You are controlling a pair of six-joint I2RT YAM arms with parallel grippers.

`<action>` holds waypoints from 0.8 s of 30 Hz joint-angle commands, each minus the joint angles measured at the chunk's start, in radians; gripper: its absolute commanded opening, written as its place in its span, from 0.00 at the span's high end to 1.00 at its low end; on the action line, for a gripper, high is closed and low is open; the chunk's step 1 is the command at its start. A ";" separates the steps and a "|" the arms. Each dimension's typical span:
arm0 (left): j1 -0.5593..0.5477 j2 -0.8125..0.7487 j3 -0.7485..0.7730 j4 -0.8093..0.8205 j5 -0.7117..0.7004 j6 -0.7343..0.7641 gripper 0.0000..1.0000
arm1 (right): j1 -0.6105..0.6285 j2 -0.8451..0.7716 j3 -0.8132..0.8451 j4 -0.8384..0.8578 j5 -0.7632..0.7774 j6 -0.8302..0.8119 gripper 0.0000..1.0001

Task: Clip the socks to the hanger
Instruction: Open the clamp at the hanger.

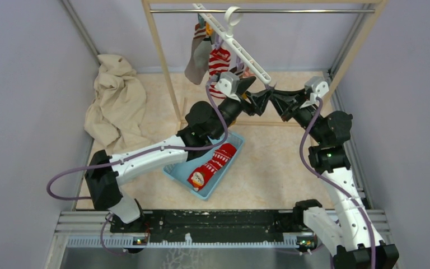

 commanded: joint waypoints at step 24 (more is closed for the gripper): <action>0.007 0.053 0.060 0.058 -0.075 -0.032 0.29 | 0.071 0.000 0.060 -0.038 0.023 -0.078 1.00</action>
